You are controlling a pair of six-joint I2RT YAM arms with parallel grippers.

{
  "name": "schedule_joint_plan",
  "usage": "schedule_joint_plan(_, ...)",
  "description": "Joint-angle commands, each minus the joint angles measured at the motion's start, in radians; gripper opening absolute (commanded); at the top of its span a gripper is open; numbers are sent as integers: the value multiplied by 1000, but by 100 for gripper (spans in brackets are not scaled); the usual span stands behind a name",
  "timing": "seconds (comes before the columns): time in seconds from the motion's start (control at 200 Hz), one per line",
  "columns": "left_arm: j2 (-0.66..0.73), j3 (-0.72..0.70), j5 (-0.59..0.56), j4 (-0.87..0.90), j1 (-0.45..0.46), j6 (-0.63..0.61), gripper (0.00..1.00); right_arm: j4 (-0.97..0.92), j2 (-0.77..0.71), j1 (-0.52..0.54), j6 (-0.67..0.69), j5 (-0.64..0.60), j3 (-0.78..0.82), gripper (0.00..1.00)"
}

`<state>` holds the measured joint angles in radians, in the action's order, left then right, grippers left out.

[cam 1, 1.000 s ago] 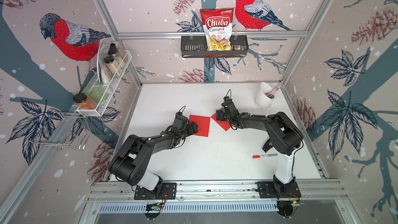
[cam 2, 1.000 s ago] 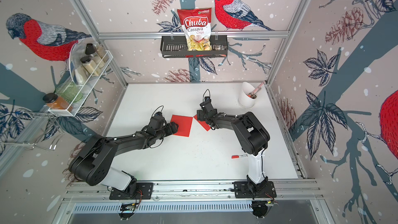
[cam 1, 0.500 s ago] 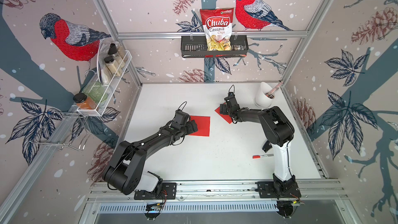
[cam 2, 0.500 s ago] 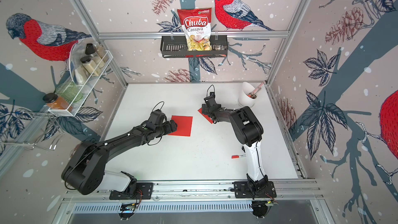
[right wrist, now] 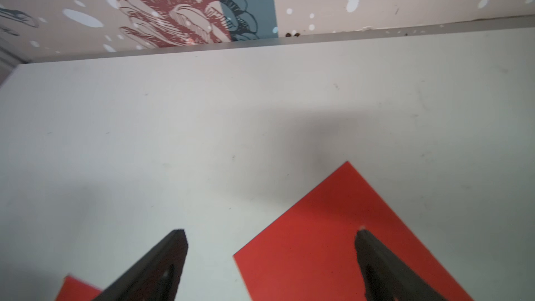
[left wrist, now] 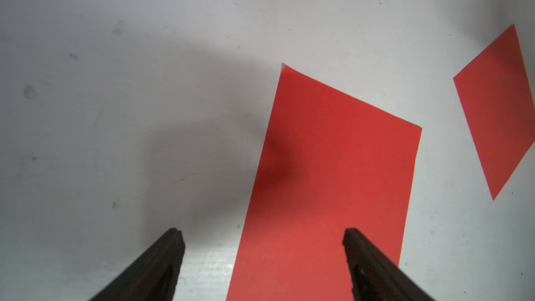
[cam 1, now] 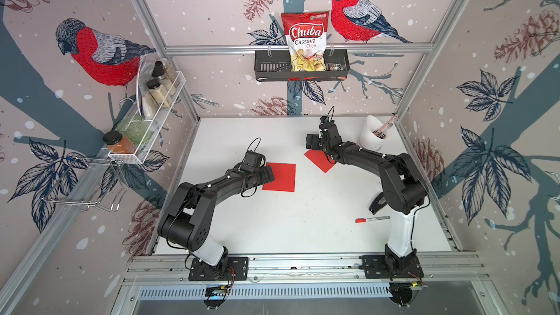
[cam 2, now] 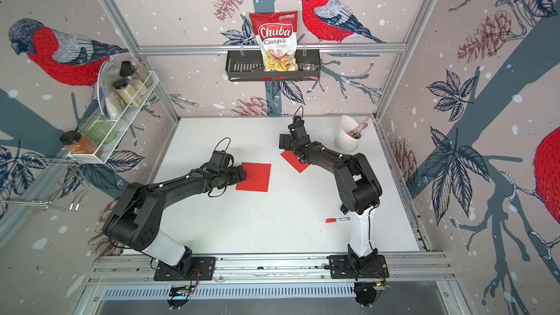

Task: Fold the square paper along the opposite sides
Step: Pick up the paper from the center of the board.

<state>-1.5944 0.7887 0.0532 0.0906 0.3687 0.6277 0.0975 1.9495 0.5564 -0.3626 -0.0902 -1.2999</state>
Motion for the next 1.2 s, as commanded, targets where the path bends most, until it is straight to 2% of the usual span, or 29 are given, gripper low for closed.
schedule_joint_plan(0.0, -27, 5, 41, -22, -8, -16, 89, 72, -51, 16, -157, 225, 112, 92)
schedule_joint_plan(0.145, -47, -5, 86, -54, -11, -9, 86, 284, -80, 36, -278, 430, 301, 90)
schedule_joint_plan(0.255, -47, -25, 113, -77, -13, -3, 86, 364, -52, 55, -287, 478, 366, 87)
schedule_joint_plan(0.655, -50, -58, 135, -70, -19, 7, 87, 261, 79, 157, -199, 448, 309, 85)
schedule_joint_plan(1.196, -72, -171, 146, -126, -29, 23, 88, 397, 211, 145, -329, 644, 236, 86)
